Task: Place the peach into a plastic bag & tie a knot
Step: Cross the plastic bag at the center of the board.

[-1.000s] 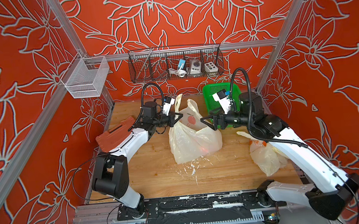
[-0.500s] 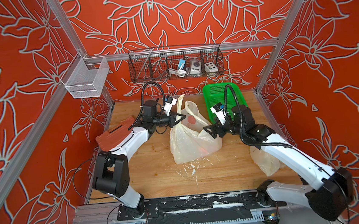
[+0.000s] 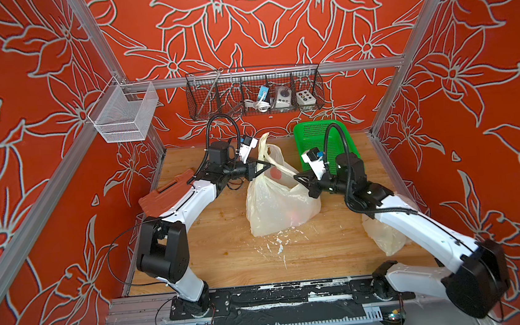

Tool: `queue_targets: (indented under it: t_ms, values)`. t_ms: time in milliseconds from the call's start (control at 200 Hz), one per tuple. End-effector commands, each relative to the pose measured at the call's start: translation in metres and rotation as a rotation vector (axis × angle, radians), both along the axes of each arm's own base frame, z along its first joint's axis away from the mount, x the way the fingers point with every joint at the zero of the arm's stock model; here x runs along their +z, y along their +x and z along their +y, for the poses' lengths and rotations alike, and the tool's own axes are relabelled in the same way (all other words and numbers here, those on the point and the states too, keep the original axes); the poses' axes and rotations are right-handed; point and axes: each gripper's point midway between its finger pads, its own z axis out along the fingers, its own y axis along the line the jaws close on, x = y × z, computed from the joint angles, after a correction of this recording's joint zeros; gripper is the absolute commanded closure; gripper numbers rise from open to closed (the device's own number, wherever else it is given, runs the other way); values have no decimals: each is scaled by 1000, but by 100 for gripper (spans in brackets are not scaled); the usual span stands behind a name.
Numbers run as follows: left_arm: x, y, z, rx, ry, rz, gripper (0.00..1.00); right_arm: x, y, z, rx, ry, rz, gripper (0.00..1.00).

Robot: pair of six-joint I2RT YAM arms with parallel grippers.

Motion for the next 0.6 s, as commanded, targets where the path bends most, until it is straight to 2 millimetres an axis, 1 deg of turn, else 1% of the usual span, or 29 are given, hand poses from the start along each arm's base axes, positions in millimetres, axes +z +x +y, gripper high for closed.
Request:
queue_targets:
  t_ms: [0,95,140,160,205,280,345,490,525,595]
  values:
    - [5,10,2,27,-25,-7,100,22,-25,7,70,112,-45,100]
    - [11,16,-1,30,-55,1,100,25,-55,27,211,119,-59,100]
    - [13,17,-4,24,-62,-6,100,21,-68,37,275,98,-64,100]
    - [13,16,-7,12,-63,-8,100,20,-72,41,295,88,-73,100]
    - [13,14,-13,-13,-60,-7,100,13,-73,47,303,59,-90,100]
    - [14,5,-22,-74,-73,-21,100,4,-65,52,289,29,-118,100]
    - [15,-7,-30,-150,-107,-3,100,0,-50,53,233,11,-155,100]
    - [7,-44,-47,-354,-150,69,100,-1,-16,54,103,-5,-213,100]
    - [5,-51,-48,-384,-150,73,100,-1,-9,52,66,-13,-213,100]
    - [4,-67,-49,-447,-153,76,100,-7,-1,50,25,-44,-210,100]
